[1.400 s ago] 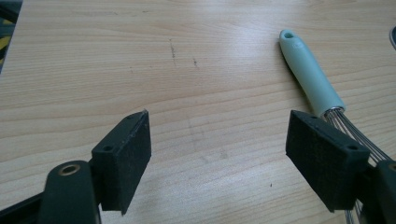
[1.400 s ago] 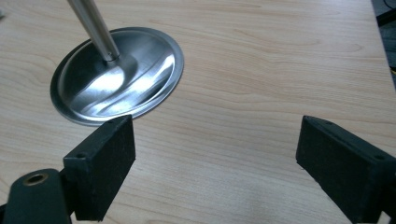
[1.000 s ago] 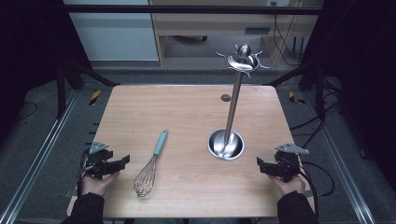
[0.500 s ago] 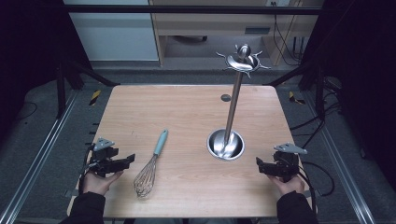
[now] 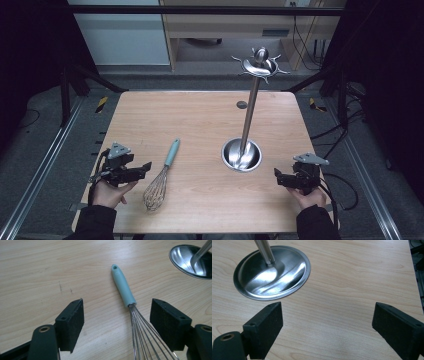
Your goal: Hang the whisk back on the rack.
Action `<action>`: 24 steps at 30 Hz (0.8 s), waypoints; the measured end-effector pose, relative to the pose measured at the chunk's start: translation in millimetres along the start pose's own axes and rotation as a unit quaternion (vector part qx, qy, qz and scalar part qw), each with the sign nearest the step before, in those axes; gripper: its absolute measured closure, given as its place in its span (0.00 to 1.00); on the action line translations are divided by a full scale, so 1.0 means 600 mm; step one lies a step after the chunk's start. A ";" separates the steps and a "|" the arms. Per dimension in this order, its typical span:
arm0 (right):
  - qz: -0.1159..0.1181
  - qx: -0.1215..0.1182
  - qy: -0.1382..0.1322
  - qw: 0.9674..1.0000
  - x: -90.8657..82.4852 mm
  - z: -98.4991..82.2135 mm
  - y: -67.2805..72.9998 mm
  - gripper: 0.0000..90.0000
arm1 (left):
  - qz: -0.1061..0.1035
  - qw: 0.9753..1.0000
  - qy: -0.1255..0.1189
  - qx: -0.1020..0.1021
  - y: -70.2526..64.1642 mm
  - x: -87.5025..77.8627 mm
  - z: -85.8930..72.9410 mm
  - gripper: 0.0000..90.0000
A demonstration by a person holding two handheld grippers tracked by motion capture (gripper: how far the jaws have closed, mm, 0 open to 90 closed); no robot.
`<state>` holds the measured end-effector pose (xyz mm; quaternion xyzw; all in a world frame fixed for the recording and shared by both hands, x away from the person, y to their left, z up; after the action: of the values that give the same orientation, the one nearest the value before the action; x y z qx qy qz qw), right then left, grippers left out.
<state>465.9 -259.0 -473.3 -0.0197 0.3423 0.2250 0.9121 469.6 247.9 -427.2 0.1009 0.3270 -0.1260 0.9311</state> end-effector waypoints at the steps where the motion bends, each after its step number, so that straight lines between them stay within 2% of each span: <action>1: 0.000 0.000 0.000 1.000 0.000 0.000 0.000 0.11 | -0.002 1.000 -0.001 0.002 -0.002 0.000 0.003 0.30; 11: 0.001 0.000 0.000 1.000 -0.002 0.000 0.000 0.11 | -0.003 0.999 0.027 0.028 -0.026 0.019 0.024 0.32; 14: 0.003 -0.003 0.002 1.000 -0.002 -0.001 0.000 0.11 | -0.009 0.998 0.046 0.040 -0.036 0.028 0.030 0.33; 19: 0.002 -0.003 0.004 1.000 -0.001 -0.001 0.002 0.11 | -0.011 0.996 0.061 0.057 -0.055 0.040 0.038 0.33; 24: 0.007 -0.001 0.001 1.000 -0.002 0.000 0.002 0.11 | -0.012 0.996 0.065 0.058 -0.068 0.048 0.045 0.33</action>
<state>464.6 -258.3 -472.7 -0.0185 0.3427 0.2320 0.9102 494.9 197.2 -428.9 0.1589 0.3805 -0.1494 0.8987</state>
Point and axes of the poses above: each handheld gripper's, and its own axes: x roughly forward along the jaws, z roughly out of its top, y roughly to its left, the point moved 3 cm from there along x, roughly forward along the jaws, and after that the axes turned 12 degrees about z, right-handed, at the moved point
